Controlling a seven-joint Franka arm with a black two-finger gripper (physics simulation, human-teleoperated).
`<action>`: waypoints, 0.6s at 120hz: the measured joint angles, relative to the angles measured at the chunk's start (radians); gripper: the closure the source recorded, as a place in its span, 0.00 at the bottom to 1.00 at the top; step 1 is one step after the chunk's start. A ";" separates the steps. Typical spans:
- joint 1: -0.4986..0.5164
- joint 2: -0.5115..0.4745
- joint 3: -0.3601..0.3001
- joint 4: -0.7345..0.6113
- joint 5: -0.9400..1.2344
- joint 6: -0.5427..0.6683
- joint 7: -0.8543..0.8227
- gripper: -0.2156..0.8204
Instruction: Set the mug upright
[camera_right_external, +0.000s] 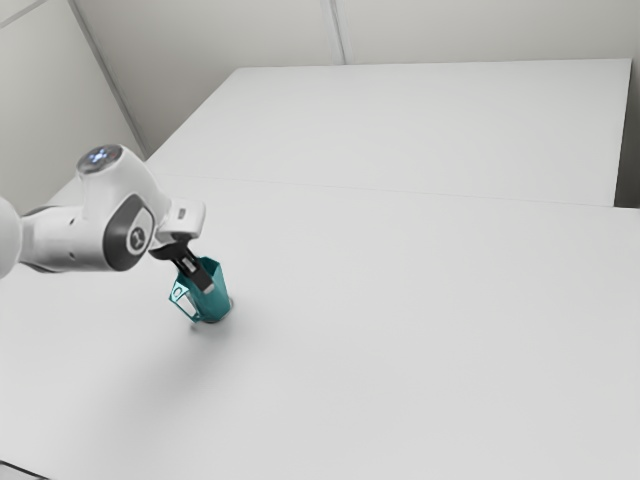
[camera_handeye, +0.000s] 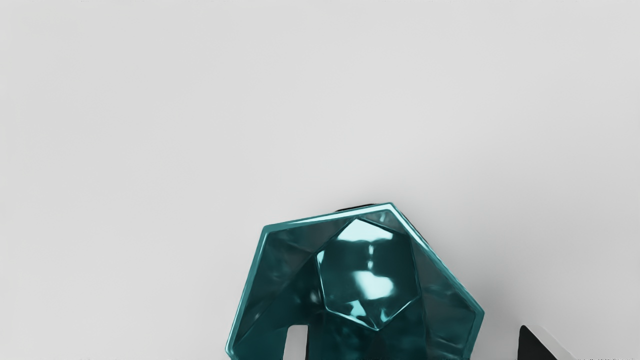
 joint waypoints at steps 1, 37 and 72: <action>0.000 -0.004 0.000 0.001 0.000 -0.002 0.000 0.38; -0.046 0.042 0.014 0.411 -0.027 -0.240 -0.029 0.32; -0.578 0.392 0.468 1.116 0.065 -0.816 -0.198 0.24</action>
